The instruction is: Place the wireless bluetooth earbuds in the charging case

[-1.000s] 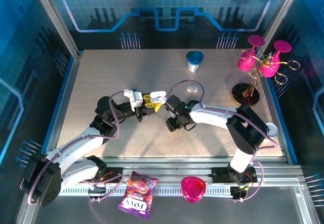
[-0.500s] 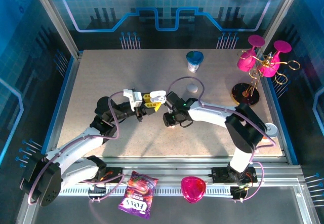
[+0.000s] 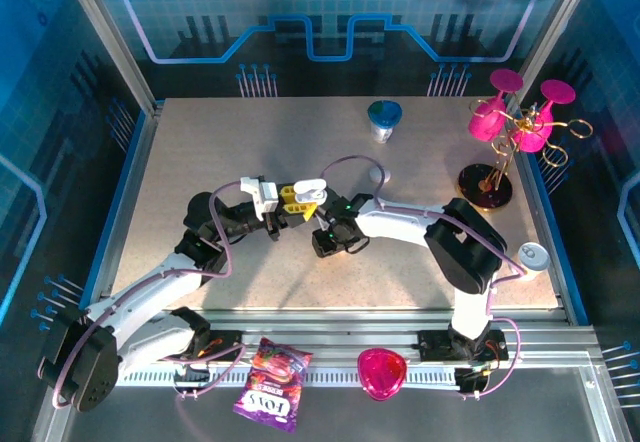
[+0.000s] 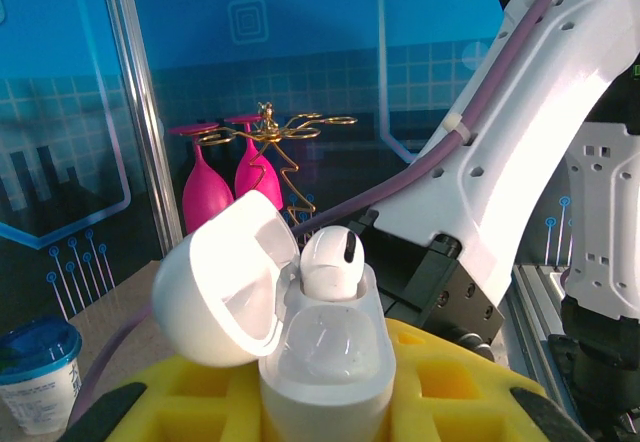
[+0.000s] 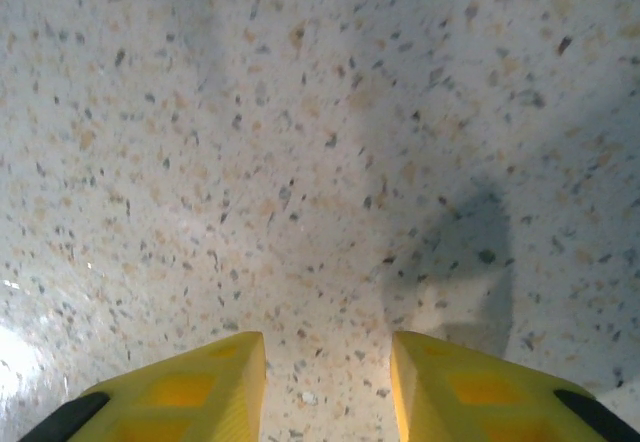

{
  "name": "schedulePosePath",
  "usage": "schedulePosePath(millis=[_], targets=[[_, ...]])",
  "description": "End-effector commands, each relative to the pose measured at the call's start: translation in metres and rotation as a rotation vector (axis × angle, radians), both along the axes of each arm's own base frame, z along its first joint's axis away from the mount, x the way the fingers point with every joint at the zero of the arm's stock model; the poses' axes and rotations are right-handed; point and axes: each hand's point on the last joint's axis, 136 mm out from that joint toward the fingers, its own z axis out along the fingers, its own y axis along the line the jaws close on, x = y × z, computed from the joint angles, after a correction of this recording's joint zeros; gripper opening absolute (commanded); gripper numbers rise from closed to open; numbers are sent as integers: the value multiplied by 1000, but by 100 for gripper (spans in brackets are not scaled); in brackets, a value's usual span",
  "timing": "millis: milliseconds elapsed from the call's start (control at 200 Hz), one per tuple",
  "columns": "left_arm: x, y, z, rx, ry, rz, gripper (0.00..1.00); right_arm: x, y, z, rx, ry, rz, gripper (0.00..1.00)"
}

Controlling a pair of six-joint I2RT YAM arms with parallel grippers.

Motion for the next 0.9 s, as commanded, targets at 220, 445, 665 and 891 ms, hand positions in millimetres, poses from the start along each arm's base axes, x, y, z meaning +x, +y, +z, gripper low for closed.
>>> schedulePosePath(millis=[220, 445, 665, 891], targets=[[-3, -2, 15, -26, -34, -26, 16, -32, -14, 7, -115, 33, 77, 39], [-3, -2, 17, -28, -35, -28, 16, -37, -40, 14, -178, 4, 18, 41], [-2, -3, 18, -31, -38, -33, 16, -17, -28, 31, -59, -82, -59, 44], [-4, -2, 17, -26, -30, -36, 16, 0, -10, 20, -27, -69, -64, 41]])
